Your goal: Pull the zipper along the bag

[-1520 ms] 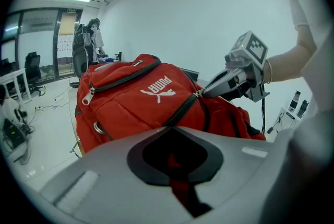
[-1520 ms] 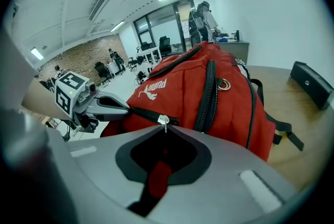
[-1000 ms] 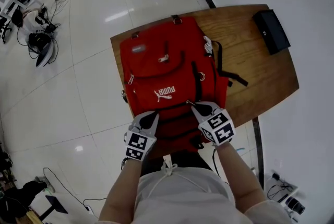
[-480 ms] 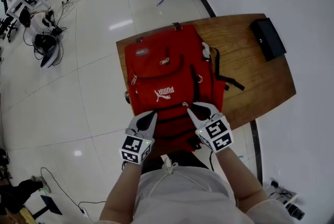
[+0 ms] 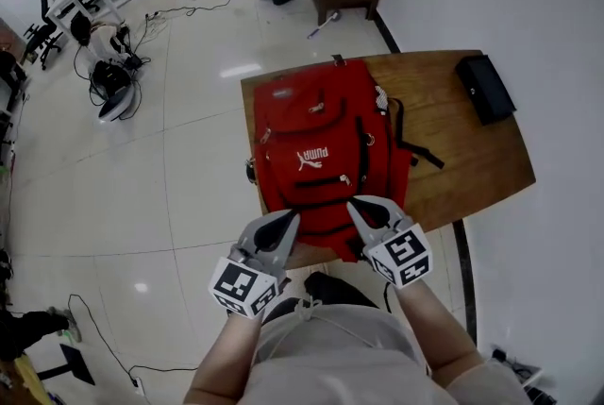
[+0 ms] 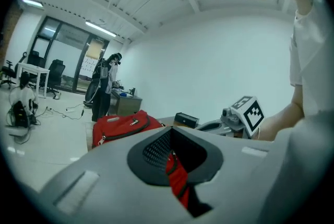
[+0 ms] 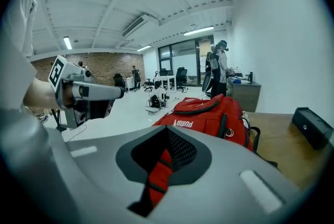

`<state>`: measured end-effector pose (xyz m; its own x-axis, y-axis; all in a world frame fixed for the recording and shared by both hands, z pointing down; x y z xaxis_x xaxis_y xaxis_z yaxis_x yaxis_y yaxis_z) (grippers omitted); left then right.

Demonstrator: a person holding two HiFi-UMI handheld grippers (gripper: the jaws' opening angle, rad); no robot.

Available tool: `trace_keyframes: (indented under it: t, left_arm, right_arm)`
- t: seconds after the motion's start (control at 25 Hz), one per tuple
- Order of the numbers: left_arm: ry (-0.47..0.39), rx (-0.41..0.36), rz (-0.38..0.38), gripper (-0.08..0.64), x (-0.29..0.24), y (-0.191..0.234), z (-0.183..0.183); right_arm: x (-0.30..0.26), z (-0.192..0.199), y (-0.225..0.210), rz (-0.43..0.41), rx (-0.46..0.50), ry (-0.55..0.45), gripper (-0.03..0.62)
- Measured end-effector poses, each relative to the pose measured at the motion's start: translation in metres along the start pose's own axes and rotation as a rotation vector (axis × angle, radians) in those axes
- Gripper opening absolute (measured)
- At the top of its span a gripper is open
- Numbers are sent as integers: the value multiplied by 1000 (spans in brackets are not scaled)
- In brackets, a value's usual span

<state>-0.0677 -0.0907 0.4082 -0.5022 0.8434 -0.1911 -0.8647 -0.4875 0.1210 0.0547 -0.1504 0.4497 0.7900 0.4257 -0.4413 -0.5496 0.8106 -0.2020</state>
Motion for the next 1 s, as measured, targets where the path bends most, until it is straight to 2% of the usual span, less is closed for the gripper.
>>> trace_keyframes:
  t: [0.12, 0.28, 0.36, 0.64, 0.8, 1.0]
  left_arm:
    - [-18, -12, -9, 6, 33, -22, 1]
    - [-68, 52, 6, 6, 82, -53, 5]
    - [-85, 55, -3, 6, 108, -70, 8]
    - [-133, -15, -22, 6, 189, -132, 18]
    - [-164, -48, -25, 6, 223, -165, 17]
    - [-204, -150, -4, 6, 248, -202, 8]
  right_arm:
    - [22, 12, 25, 0, -2, -5, 6]
    - [50, 25, 67, 6, -20, -33, 6]
    - [65, 34, 94, -4, -14, -44, 6]
    - [121, 48, 184, -38, 90, -144, 6]
    - [156, 60, 223, -58, 109, -179, 6]
    - [195, 66, 255, -80, 172, -254, 6]
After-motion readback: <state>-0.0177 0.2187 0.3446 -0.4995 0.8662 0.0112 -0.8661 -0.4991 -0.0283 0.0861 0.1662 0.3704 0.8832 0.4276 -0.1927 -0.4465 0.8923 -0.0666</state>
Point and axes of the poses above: the fingertips, and each gripper's own axes: x backward along the fingers, y to its left, z out of its underside, the point moved 3 cm from there along x, backward along the fingers, and after that the axes turned 8 degrees about -x, right-handed, at the moved point
